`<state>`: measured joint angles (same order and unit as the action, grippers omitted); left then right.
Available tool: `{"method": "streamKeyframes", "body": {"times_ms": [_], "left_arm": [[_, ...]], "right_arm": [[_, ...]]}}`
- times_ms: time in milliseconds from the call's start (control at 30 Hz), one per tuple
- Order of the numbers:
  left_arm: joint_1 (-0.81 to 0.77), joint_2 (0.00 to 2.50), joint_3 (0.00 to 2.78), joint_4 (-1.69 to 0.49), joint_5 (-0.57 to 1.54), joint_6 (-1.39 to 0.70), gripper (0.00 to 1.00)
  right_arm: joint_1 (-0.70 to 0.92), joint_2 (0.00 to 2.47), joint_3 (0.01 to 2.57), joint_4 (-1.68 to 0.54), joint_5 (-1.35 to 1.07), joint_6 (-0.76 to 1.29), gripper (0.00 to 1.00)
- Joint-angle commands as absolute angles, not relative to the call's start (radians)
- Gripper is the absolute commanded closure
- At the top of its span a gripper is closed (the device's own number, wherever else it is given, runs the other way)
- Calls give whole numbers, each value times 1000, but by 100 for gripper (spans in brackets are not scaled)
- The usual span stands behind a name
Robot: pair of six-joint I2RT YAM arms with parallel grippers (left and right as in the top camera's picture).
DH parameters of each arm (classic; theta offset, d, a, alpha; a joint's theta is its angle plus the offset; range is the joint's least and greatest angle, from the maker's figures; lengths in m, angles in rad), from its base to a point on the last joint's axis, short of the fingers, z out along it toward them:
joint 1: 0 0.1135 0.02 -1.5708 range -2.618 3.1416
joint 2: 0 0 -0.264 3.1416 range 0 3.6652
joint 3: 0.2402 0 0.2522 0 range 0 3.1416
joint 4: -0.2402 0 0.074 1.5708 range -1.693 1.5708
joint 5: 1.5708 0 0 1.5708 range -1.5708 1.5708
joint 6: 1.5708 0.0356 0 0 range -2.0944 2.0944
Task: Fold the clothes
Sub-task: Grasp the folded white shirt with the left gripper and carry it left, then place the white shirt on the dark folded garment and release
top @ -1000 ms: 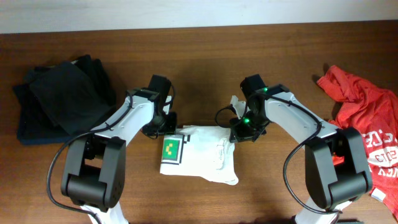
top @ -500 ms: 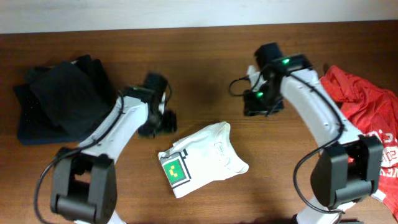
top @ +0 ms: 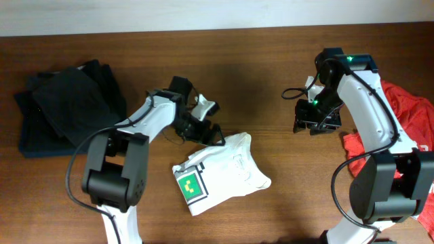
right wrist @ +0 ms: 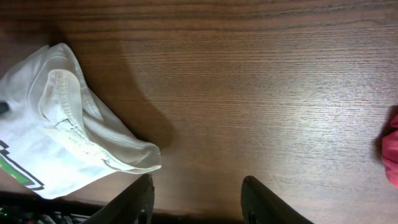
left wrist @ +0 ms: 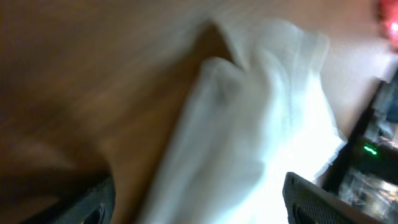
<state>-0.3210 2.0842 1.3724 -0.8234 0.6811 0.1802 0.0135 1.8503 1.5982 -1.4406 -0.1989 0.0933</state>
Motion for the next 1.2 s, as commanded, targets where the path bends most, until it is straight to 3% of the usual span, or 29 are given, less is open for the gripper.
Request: {"method": "streamKeyframes", "body": {"times_ms": [0,33,100,200,233,467,733,1067,1167], "left_arm": [[-393,2197,1362,-899,770,280,24],[-406,2210,1362,-915,770,286,38],[-416,2210,1361,-913,740,286,49],[-410,2210,1364,-869,626,272,95],[-405,2210,1375,-853,609,253,99],[-289,2196,1644,-916,591,213,99],[-51,2077,1837,-987,162,90,100],[262,1943,1837,-883,173,50,100],[319,1940,1837,-844,447,52,100]], "right_arm": [[6,1841,1610,-1444,-178,82,51],[6,1841,1610,-1444,-178,82,51],[6,1841,1610,-1444,-178,82,51],[6,1841,1610,-1444,-178,82,51],[6,1841,1610,-1444,-178,82,51],[6,1841,1610,-1442,-105,83,51],[4,1841,1610,-1436,-12,82,51],[4,1841,1610,-1436,-10,82,50],[4,1841,1610,-1436,-10,83,50]]}}
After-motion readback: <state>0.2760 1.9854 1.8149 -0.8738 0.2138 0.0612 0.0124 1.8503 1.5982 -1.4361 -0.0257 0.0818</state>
